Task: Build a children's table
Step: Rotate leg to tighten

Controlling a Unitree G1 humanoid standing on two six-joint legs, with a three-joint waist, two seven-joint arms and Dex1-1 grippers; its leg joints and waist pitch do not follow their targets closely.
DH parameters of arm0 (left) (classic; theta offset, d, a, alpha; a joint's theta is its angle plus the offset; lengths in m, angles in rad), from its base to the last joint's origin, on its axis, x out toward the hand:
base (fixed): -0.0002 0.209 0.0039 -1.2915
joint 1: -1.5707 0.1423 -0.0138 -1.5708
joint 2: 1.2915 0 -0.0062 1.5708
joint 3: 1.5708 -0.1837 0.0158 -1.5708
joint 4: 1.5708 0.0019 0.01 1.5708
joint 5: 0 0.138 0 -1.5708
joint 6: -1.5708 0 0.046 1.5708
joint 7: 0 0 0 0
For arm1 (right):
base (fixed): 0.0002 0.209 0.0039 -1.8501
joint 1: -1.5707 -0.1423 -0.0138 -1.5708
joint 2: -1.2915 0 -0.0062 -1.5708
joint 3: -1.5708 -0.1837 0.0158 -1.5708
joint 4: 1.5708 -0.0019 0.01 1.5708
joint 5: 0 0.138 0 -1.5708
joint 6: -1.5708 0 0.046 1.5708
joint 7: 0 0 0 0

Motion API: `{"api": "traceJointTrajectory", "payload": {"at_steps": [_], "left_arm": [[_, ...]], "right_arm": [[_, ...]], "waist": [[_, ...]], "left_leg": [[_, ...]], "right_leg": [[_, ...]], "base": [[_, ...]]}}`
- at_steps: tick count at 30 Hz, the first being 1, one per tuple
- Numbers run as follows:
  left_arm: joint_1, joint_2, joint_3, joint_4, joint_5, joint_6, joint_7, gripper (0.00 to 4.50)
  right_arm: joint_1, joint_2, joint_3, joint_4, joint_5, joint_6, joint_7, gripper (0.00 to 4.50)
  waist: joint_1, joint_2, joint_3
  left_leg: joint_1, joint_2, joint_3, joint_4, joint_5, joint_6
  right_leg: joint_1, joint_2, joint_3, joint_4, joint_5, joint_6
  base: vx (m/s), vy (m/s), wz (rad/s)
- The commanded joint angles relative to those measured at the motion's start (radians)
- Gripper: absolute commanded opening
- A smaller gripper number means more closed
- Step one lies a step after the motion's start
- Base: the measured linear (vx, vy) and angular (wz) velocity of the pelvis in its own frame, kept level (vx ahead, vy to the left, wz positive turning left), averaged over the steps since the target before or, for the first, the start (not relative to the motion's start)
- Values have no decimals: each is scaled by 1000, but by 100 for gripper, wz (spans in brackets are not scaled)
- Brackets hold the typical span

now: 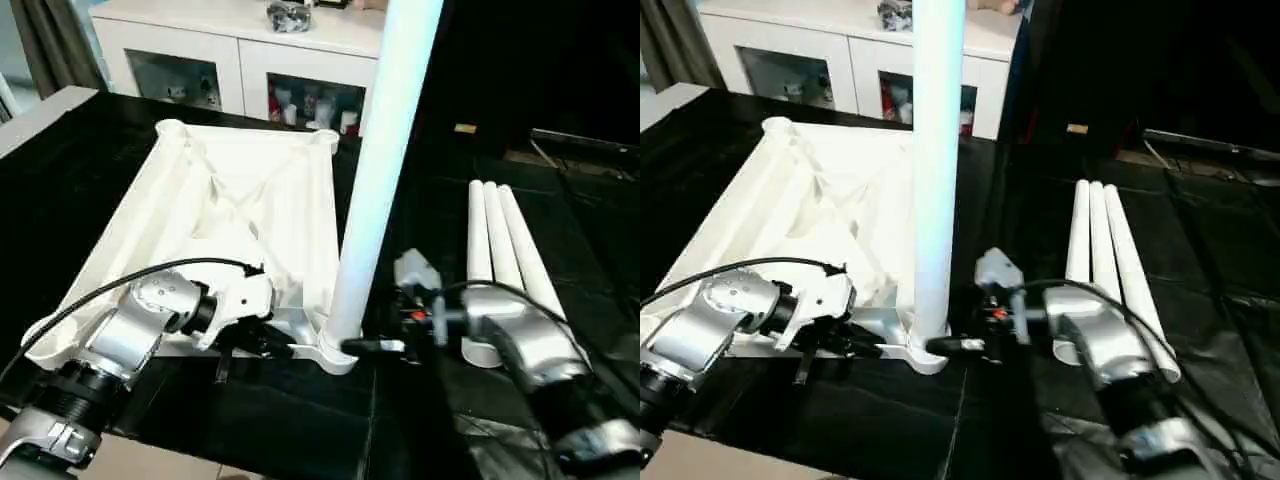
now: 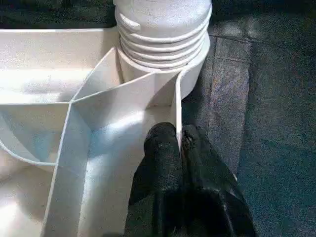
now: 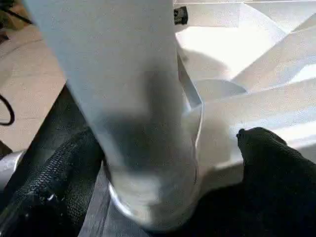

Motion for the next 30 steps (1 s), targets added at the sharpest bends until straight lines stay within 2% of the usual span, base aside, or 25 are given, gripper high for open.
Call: {"api": "traceJointTrajectory", "payload": {"at_steps": [1,2,3,9,13,14,15,16,17,22,23,25,26,28,30], "left_arm": [[-6,-16,-50,-47,-4,-15,-33,0],[-7,-16,-52,-45,-2,-16,-32,0],[-9,-17,-54,-43,1,-18,-31,0],[-21,-18,-51,-29,7,-23,-35,0],[-20,-17,-54,-28,6,-21,-34,0],[-19,-16,-55,-24,6,-24,-35,0],[-19,-16,-56,-23,6,-25,-35,0],[-20,-15,-56,-20,7,-25,-36,0],[-20,-16,-57,-19,7,-26,-35,0],[-26,-24,-53,-3,10,-22,-31,0],[-28,-27,-52,0,10,-19,-28,0],[-35,-42,-45,18,14,1,-3,0],[-41,-59,-33,29,11,27,24,0],[-57,-95,-10,46,2,73,79,0],[-70,-121,6,58,-1,106,123,0]], "right_arm": [[-19,-2,2,24,-8,-8,-17,412],[-20,1,5,30,-12,-11,-14,390],[-20,4,7,36,-15,-14,-10,390],[-31,14,8,79,-14,-30,7,347],[-31,20,1,90,-4,-26,21,310],[-31,22,2,97,-5,-29,22,302],[-30,23,2,98,-5,-28,24,302],[-27,25,3,100,-6,-32,23,292],[-25,26,3,100,-4,-30,24,280],[-17,36,-1,108,-1,-34,24,260],[-14,39,-3,105,2,-32,21,257],[7,53,-20,80,19,-19,-2,256],[19,67,-31,68,23,-9,-39,256],[35,97,-52,60,17,2,-130,256],[45,119,-64,59,9,13,-197,256]], "waist": [[-1,17,-72],[-1,16,-72],[-1,14,-71],[0,20,-70],[0,18,-70],[2,29,-71],[0,22,-71],[1,28,-71],[-1,26,-71],[-1,27,-70],[0,32,-70],[0,28,-70],[-2,32,-68],[-4,29,-65],[-11,30,-57]], "left_leg": [[-5,38,-1,-65,-92,54],[-6,38,-1,-65,-91,54],[-7,38,-1,-65,-90,53],[-4,37,-1,-65,-109,48],[-5,36,-1,-65,-113,47],[-3,37,-3,-65,-114,45],[-4,37,-1,-65,-116,45],[-4,37,-3,-65,-117,44],[-3,38,-2,-65,-121,43],[-2,35,-2,-65,-139,40],[-1,35,-2,-65,-141,40],[0,35,-1,-65,-142,41],[1,35,-1,-66,-153,40],[4,31,-3,-67,-180,33],[14,23,0,-64,-215,24]], "right_leg": [[67,-97,74,-66,-311,-89],[68,-96,74,-64,-305,-90],[69,-96,74,-64,-302,-91],[68,-98,73,-70,-338,-84],[70,-97,73,-70,-345,-81],[69,-98,73,-69,-340,-85],[69,-96,73,-70,-330,-86],[69,-96,72,-69,-326,-90],[69,-96,72,-69,-324,-93],[70,-95,70,-74,-353,-84],[70,-95,70,-75,-359,-82],[68,-95,70,-77,-366,-77],[67,-93,69,-81,-378,-72],[68,-94,64,-87,-429,-59],[62,-93,56,-107,-528,-20]], "base": [[0,0,0],[0,0,0],[0,0,0],[0,0,0],[0,0,0],[0,0,0],[0,0,0],[0,0,0],[0,0,0],[0,0,0],[0,0,0],[0,0,0],[0,0,0],[0,0,0],[0,0,0]]}}
